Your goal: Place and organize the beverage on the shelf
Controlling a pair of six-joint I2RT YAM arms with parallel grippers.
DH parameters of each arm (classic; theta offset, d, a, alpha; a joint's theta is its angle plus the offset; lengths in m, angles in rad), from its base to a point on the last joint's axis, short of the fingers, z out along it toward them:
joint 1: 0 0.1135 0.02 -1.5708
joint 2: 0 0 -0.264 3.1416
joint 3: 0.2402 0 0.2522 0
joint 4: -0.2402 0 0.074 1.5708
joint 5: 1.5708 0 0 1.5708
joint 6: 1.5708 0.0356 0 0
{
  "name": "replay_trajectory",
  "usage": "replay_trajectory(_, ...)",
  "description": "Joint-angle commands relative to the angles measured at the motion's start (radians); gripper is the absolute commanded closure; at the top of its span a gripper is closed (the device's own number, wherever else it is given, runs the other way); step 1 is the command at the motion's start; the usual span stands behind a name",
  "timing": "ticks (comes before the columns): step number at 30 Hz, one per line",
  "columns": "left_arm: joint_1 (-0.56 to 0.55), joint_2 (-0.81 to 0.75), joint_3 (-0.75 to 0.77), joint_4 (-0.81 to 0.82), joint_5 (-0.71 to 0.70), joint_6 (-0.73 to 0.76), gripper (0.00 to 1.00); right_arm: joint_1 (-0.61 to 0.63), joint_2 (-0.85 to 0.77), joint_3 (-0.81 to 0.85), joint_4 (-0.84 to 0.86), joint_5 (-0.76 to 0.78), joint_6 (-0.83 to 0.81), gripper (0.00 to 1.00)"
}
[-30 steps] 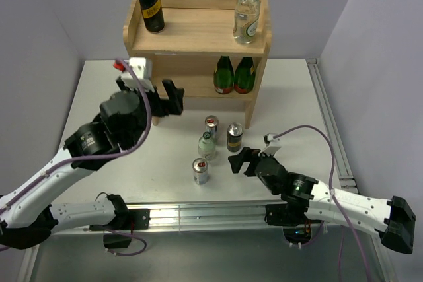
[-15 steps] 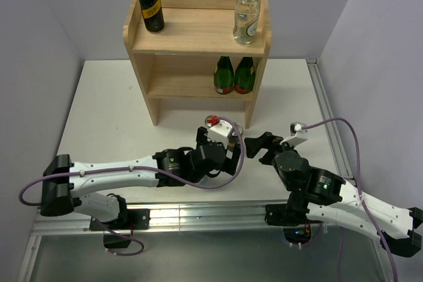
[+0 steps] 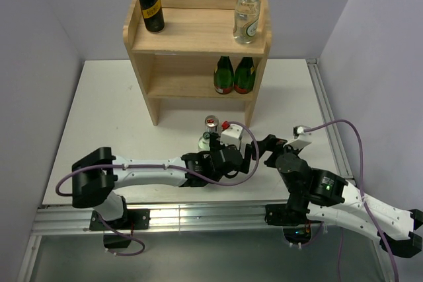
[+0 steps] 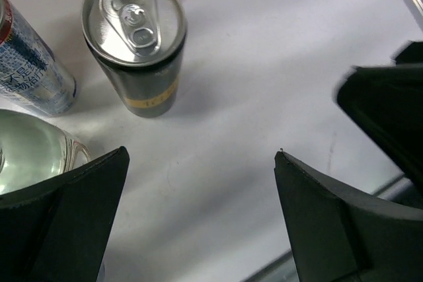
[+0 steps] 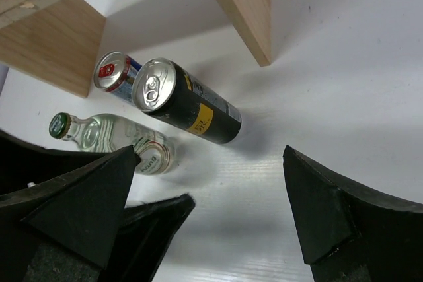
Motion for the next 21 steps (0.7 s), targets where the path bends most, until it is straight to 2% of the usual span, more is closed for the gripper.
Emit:
replay_trajectory(1,0.014,0.058,-0.016,0.154,-0.077,-0.022,0.01,0.004,-0.012,0.023,0.009,0.026,0.018,0.00)
replay_trajectory(4,0.038,0.113,-0.037,0.238,-0.097,0.009,0.01,0.004,-0.025,0.018,0.002,0.022,0.021,0.00)
replay_trajectory(5,0.044,0.126,-0.063,0.317,-0.103,0.038,0.01,0.006,-0.031,0.014,0.000,0.020,0.023,0.00)
replay_trajectory(9,0.074,0.182,-0.108,0.471,-0.105,0.089,0.01,0.004,-0.054,0.003,-0.015,0.019,0.021,0.00)
replay_trajectory(16,0.097,0.311,-0.132,0.670,-0.129,0.141,0.01,0.004,-0.048,0.004,-0.003,0.011,0.007,0.00)
replay_trajectory(21,0.100,0.376,-0.121,0.740,-0.148,0.164,0.01,0.004,-0.026,0.001,0.008,0.006,0.009,0.00)
